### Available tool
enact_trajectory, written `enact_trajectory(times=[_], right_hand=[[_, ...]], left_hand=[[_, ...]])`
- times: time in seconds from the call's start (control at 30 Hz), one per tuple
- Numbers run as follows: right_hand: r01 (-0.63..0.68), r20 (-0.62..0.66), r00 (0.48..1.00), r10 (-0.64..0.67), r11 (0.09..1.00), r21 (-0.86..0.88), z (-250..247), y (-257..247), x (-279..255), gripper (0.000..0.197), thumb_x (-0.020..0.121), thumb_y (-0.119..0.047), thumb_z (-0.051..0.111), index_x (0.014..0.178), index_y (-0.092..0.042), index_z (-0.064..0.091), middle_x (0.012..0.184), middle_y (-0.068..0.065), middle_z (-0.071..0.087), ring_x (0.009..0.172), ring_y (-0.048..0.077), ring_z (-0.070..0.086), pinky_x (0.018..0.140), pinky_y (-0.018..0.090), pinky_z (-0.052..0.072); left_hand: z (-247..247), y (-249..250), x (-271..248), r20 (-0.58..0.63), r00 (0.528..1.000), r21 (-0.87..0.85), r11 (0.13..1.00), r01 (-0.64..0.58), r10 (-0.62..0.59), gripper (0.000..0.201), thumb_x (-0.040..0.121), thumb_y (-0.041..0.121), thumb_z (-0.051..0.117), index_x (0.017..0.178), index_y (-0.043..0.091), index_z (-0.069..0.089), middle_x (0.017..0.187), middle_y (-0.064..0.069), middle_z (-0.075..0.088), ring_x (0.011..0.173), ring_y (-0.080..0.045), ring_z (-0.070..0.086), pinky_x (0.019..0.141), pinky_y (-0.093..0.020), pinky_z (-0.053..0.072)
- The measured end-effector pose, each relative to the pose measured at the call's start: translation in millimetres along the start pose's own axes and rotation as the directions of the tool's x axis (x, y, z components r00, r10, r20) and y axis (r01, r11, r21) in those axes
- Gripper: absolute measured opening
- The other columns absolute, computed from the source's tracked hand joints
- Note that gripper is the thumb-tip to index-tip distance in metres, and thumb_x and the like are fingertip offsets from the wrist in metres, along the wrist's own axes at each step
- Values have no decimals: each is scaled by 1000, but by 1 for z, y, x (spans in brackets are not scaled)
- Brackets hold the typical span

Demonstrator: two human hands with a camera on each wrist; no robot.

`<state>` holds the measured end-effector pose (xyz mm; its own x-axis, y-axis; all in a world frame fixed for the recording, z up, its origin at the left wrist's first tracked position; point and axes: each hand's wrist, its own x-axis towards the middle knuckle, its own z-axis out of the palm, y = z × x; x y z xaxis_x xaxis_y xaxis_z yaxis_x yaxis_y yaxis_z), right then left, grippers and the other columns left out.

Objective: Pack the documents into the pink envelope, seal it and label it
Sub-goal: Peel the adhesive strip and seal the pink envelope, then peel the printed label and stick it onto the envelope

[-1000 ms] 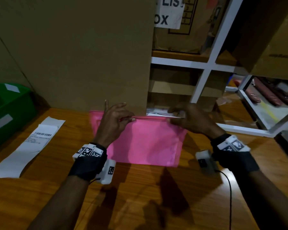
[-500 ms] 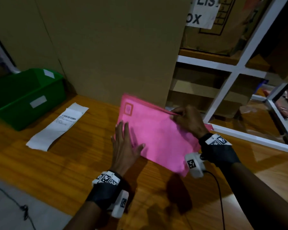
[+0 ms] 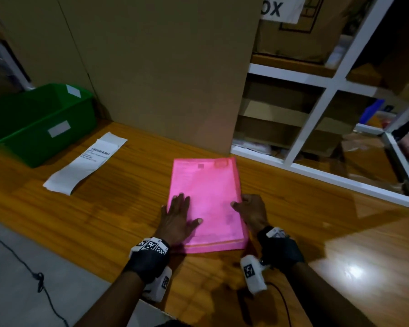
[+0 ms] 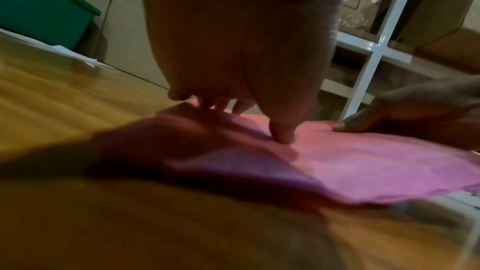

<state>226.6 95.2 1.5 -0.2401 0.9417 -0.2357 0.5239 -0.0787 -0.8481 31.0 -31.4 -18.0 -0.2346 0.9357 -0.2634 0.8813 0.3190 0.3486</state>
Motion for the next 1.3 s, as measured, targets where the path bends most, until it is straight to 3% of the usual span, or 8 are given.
enact_trajectory(times=[0.13, 0.23, 0.47, 0.7, 0.83, 0.97, 1.13, 1.3], right_hand=[[125, 2, 991, -134, 915, -383, 8, 7, -23, 50, 76, -35, 69, 121, -16, 62, 111, 10, 72, 102, 33, 67, 82, 42, 55], [233, 46, 970, -240, 848, -477, 27, 9, -38, 68, 85, -29, 69, 143, -8, 41, 127, 17, 62, 112, 36, 60, 87, 44, 52], [357, 199, 931, -308, 640, -680, 59, -10, -49, 70, 92, -41, 60, 150, -14, 31, 161, 12, 20, 146, 34, 21, 117, 46, 25], [322, 313, 943, -110, 538, -779, 114, -43, -33, 64, 101, -46, 37, 156, -19, 15, 165, 6, 0, 152, 23, 0, 120, 43, -7], [301, 290, 951, -109, 550, -779, 147, -69, -36, 70, 98, -42, 50, 154, -14, 22, 164, 10, 9, 151, 24, 11, 122, 37, 8], [310, 269, 950, -155, 551, -775, 171, -113, -33, 59, 91, -49, 58, 140, -18, 48, 149, 9, 45, 137, 25, 42, 109, 35, 36], [362, 283, 932, -227, 628, -689, 227, -193, -25, 49, 90, -47, 60, 135, -26, 54, 137, -3, 59, 124, 23, 54, 94, 33, 44], [486, 368, 872, -322, 656, -577, 286, -246, 1, 40, 89, -36, 64, 126, -21, 63, 123, 1, 69, 102, 22, 68, 80, 29, 48]], left_hand=[[4, -9, -15, 12, 1000, 79, 997, -21, 20, 128, 49, 92, -24, 155, 23, -5, 161, -1, -19, 149, -19, -13, 116, -56, -4], [-3, -20, -24, 32, 999, 133, 991, -24, 20, 119, 55, 90, -22, 154, 25, -10, 158, 1, -22, 149, -18, -14, 116, -58, -5], [-27, -61, -23, 125, 991, 173, 983, -63, 41, 96, 76, 84, 3, 152, 28, -17, 157, 5, -27, 147, -15, -17, 115, -62, -8], [-54, -117, -5, 193, 979, 217, 970, -112, 70, 90, 88, 76, 17, 151, 22, -18, 156, 3, -29, 147, -15, -19, 111, -62, -14], [-77, -158, 3, 280, 951, 200, 961, -193, 133, 94, 89, 73, 27, 152, 18, -16, 157, -1, -28, 148, -19, -18, 114, -63, -9], [-110, -198, -2, 273, 931, 10, 967, -255, 243, 92, 90, 69, 39, 155, 17, -2, 161, -4, -15, 150, -19, -11, 117, -57, -8], [-143, -275, -3, -132, 985, -197, 971, -135, 111, 82, 85, 71, 37, 149, 19, 33, 161, -3, 18, 148, -17, 16, 118, -51, 2], [-162, -336, 13, -363, 908, -159, 974, 159, -207, 60, 94, 50, 47, 135, 6, 44, 145, -13, 45, 133, -30, 42, 115, -56, 17]])
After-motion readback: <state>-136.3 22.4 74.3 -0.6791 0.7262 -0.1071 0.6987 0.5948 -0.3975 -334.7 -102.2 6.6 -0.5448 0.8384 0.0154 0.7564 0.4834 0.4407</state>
